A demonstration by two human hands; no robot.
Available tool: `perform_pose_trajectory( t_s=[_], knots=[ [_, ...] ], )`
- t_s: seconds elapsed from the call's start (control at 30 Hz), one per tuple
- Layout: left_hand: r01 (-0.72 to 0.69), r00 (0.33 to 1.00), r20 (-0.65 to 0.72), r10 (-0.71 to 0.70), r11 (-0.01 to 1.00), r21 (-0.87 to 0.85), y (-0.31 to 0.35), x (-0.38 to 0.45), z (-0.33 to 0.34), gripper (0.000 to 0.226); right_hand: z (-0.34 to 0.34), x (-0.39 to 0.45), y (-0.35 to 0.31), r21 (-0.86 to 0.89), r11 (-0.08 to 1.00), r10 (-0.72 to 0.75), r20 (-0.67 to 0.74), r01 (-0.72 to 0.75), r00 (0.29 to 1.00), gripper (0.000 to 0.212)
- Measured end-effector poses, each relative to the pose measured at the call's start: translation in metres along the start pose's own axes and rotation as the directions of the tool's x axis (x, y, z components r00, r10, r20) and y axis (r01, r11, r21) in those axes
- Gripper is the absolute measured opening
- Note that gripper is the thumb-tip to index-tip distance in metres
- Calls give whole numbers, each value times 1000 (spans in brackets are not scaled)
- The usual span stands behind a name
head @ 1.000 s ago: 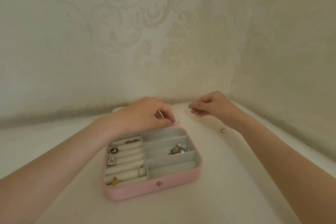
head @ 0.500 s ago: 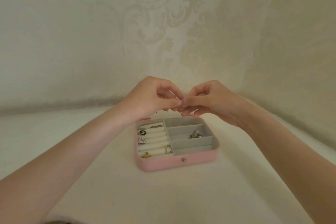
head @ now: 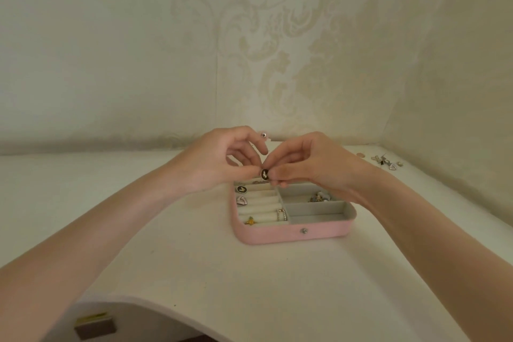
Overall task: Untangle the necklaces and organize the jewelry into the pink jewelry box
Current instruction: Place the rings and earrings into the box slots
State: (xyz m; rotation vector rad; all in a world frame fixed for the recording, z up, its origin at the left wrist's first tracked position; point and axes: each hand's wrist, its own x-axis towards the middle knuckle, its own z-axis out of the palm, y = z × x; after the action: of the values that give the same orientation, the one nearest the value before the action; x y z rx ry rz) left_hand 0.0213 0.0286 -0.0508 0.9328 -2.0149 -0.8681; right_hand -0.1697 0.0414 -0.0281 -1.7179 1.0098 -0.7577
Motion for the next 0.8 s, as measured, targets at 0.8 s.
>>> perform_pose_trajectory(
  t_s=[0.8],
  knots=[
    [241, 969, -1, -247, 946, 216, -13, -6, -5, 9, 22, 31, -7, -587, 794, 201, 10, -157, 980, 8]
  ],
)
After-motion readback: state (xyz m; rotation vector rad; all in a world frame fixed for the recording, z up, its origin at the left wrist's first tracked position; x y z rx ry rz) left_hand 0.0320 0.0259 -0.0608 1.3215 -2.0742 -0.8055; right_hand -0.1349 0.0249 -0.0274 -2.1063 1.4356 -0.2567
